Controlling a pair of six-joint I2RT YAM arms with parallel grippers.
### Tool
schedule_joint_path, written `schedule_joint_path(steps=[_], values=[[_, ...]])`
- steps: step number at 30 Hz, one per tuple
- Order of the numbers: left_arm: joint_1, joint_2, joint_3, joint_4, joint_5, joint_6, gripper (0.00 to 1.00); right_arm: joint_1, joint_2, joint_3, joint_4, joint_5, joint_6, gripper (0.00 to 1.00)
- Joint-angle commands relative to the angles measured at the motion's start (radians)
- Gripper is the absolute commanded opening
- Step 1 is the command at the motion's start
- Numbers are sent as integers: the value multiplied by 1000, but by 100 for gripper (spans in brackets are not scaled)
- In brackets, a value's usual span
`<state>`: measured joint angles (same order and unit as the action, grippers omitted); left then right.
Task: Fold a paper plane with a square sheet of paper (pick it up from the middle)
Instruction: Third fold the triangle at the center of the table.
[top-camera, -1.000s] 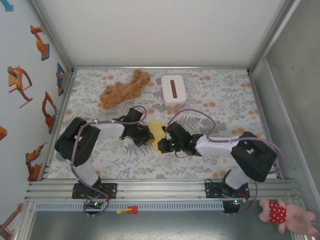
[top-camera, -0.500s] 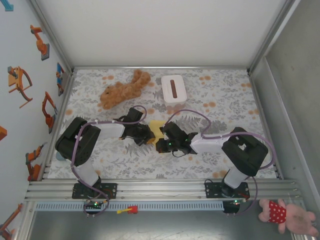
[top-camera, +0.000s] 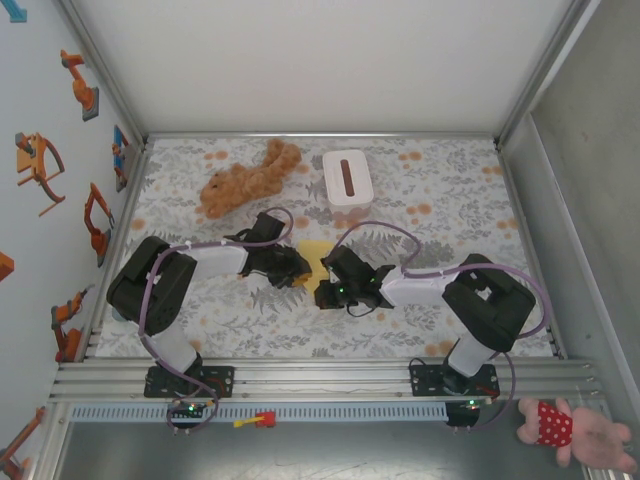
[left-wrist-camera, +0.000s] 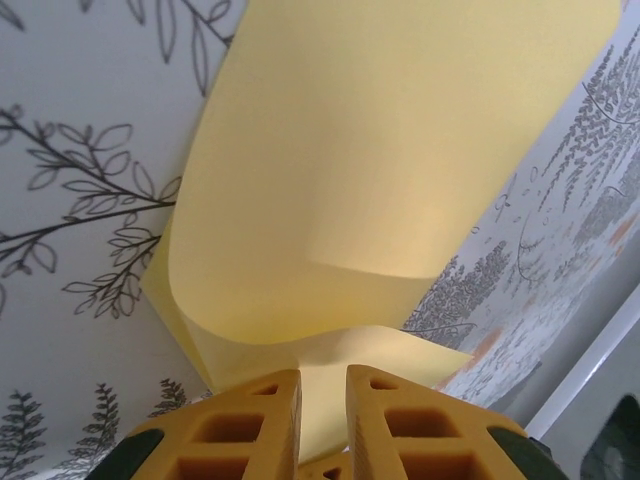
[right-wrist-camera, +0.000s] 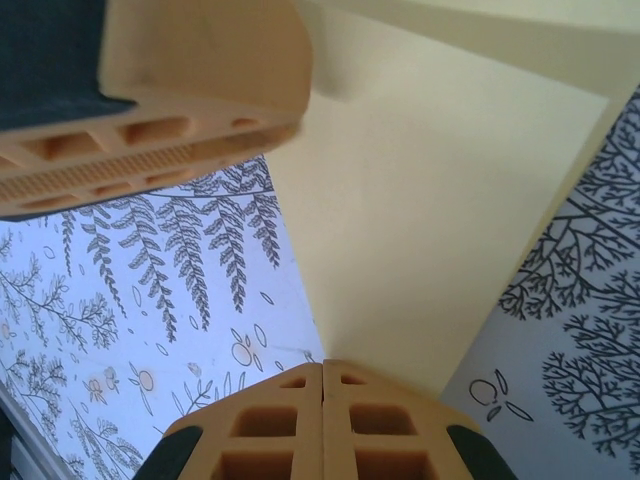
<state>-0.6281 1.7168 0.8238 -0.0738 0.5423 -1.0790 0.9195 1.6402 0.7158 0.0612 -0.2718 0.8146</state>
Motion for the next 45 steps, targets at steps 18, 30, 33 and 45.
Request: schedule_joint_path(steps=[18,30,33,45], values=[[8,33,28,-21,41,58,19,-1,-33,-51,34,-61,-17,0],[8,59,23,-25,36,58,18,-1,8,-62,40,-82,-19,0],[9,67,21,-25,33,57,18,-1,18,-68,34,-81,-22,0],[23,102,5,-64,-6,54,16,-1,1,-168,111,-126,-12,0]])
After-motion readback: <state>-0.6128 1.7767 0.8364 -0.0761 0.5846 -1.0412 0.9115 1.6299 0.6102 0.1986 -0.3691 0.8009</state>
